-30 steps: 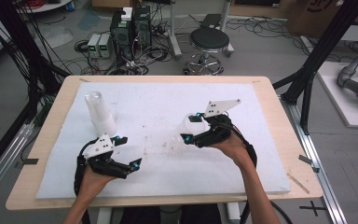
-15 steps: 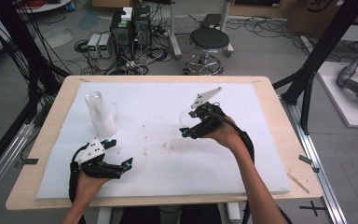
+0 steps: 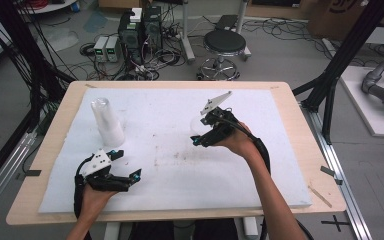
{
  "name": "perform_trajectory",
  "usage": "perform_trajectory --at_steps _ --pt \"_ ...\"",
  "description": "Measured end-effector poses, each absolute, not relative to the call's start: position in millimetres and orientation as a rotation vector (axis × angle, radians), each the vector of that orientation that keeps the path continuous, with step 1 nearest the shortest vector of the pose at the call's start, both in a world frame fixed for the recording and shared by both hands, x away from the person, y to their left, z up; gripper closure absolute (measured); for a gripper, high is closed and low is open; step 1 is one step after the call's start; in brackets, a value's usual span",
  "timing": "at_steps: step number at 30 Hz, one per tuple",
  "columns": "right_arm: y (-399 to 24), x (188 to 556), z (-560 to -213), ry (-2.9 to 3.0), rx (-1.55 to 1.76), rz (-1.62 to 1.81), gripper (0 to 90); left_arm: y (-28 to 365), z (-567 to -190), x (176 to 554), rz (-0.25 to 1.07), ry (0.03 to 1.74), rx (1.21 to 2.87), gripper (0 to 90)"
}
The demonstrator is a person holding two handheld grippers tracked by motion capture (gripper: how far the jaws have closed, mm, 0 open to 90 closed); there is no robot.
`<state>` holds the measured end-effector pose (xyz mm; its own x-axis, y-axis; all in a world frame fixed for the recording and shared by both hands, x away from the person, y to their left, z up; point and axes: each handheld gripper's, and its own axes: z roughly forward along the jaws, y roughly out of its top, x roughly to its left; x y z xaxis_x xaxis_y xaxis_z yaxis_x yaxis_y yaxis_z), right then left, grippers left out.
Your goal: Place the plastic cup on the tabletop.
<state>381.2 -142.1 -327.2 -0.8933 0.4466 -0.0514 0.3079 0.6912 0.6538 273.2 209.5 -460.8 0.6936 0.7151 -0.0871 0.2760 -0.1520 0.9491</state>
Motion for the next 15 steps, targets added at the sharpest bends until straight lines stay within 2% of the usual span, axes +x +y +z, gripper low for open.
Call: perform_trajectory --at_steps 15 --pt "-135.1 382.9 -335.3 2.695 0.604 0.959 26.3 213.3 -463.8 273.1 0.474 0.809 1.695 4.6"
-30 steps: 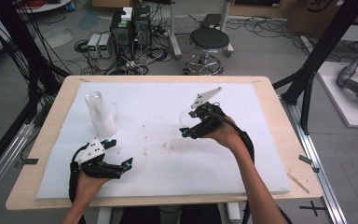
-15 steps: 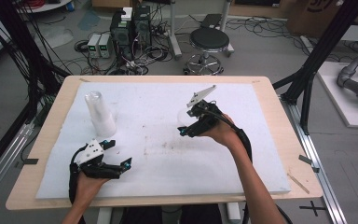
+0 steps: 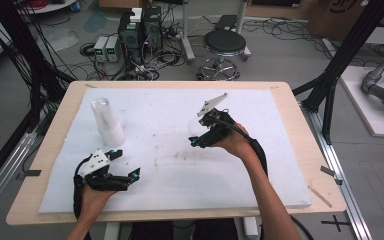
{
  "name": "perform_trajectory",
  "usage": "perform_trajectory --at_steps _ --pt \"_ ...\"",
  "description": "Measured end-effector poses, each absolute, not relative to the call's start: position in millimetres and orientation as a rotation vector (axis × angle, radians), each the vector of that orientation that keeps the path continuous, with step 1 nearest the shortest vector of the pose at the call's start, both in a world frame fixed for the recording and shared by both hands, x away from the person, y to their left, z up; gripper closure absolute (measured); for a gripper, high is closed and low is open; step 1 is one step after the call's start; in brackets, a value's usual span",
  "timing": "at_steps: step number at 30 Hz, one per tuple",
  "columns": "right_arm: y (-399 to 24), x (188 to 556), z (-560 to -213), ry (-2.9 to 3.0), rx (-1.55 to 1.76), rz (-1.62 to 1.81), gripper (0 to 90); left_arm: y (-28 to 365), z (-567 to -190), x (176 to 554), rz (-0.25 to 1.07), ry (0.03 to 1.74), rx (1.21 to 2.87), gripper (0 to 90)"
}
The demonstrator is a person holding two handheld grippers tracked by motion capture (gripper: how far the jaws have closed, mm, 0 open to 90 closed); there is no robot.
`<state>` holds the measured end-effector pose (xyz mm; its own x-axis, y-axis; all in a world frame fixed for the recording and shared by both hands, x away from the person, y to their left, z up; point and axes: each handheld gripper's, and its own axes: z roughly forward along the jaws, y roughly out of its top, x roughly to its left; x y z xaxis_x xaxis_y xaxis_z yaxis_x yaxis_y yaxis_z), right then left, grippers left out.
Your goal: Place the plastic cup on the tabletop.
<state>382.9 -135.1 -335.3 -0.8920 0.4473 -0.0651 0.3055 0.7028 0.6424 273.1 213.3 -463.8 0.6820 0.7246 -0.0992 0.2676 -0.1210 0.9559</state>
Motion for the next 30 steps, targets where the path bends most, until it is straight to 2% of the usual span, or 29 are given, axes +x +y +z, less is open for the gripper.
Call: perform_trajectory --at_steps 30 --pt "-97.2 394.0 -385.9 2.752 0.563 0.738 26.2 213.7 -464.7 274.2 0.458 0.812 1.700 4.6"
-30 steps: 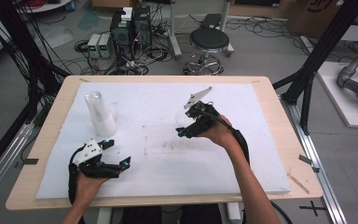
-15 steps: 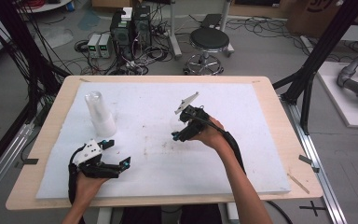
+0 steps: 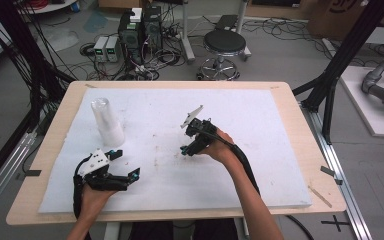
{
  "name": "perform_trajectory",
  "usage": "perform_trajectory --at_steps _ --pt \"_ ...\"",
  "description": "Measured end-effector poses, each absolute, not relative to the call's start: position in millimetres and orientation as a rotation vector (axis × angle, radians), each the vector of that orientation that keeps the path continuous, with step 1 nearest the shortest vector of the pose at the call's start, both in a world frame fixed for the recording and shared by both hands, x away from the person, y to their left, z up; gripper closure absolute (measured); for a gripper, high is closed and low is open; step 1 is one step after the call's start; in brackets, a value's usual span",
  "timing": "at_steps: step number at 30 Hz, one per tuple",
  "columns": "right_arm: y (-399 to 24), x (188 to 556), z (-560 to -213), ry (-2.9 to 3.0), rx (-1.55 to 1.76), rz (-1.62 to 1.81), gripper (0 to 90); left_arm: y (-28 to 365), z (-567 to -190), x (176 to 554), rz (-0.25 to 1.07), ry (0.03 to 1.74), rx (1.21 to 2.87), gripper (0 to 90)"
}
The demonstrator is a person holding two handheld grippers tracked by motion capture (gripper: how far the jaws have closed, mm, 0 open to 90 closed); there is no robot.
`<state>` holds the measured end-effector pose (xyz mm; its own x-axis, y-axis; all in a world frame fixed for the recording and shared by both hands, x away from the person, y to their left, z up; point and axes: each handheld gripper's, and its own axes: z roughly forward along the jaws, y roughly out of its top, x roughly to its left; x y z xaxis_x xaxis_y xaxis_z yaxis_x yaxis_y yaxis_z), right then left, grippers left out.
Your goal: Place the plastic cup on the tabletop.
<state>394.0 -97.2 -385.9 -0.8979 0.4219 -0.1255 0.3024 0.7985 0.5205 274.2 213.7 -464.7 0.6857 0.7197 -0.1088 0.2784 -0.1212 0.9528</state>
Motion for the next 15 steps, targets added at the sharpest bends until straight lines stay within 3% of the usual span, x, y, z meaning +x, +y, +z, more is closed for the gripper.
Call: perform_trajectory --at_steps 11,15 --pt "-102.8 393.2 -394.6 2.734 0.611 0.822 26.1 213.8 -464.7 275.0 0.451 0.818 1.701 4.6" --pt "-101.8 393.7 -397.2 2.728 0.594 0.807 20.7 213.9 -464.7 274.8 0.451 0.818 1.700 4.6"
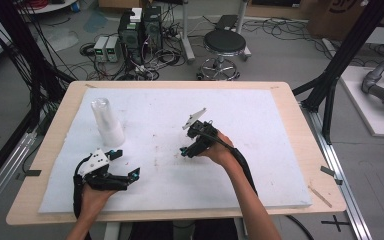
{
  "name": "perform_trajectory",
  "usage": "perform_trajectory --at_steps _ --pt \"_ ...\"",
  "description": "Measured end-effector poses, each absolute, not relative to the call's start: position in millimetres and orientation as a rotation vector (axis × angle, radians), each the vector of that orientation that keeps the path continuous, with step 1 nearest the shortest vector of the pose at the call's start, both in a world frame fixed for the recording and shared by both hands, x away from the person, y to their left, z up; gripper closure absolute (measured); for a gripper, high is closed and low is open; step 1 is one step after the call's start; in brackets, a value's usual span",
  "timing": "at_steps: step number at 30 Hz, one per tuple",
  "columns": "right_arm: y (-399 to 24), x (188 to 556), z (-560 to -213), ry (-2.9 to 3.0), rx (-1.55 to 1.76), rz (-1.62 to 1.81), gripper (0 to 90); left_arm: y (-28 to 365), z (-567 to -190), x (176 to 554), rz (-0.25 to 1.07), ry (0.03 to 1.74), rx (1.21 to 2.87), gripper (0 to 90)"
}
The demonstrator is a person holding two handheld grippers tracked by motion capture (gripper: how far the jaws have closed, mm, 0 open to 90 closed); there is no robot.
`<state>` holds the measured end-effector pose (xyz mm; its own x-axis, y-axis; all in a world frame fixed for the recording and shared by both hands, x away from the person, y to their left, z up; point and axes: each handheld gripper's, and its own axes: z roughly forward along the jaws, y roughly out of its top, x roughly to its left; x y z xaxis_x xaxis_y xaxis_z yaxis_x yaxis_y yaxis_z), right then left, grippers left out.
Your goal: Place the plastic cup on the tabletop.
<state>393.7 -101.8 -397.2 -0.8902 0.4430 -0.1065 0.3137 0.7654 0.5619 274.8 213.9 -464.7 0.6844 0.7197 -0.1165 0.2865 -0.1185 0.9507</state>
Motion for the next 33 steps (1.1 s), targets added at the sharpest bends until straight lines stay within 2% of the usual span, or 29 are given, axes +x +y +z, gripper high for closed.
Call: perform_trajectory --at_steps 3,18,33 --pt "-99.6 393.2 -400.4 2.724 0.608 0.824 15.0 214.0 -464.7 274.8 0.449 0.819 1.697 4.6" --pt "-116.4 386.9 -405.5 2.689 0.684 0.916 13.6 215.0 -464.8 275.3 0.445 0.812 1.697 4.6" --pt "-196.8 336.8 -407.0 2.466 0.782 1.242 13.7 215.9 -465.0 274.6 0.444 0.819 1.680 4.6"
